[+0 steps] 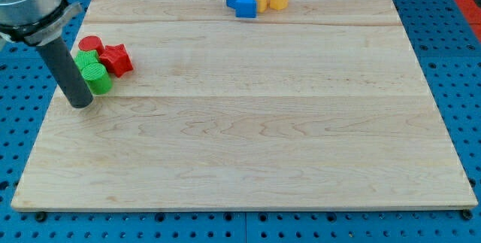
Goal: Push the red circle along with green star towards the top left
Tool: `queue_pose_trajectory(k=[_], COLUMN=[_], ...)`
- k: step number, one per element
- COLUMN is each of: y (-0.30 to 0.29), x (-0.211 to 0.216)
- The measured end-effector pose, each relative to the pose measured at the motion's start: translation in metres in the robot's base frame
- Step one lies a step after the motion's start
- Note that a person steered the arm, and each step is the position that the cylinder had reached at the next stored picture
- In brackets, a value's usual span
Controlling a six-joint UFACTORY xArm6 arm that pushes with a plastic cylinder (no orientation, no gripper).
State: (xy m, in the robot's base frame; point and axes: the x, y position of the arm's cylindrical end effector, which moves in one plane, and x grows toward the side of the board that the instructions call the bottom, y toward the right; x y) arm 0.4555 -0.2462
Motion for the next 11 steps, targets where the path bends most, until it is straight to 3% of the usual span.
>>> queue_pose_trajectory(k=[7,11], y=[0.0,-0.029], x=[-0.112,-0.14])
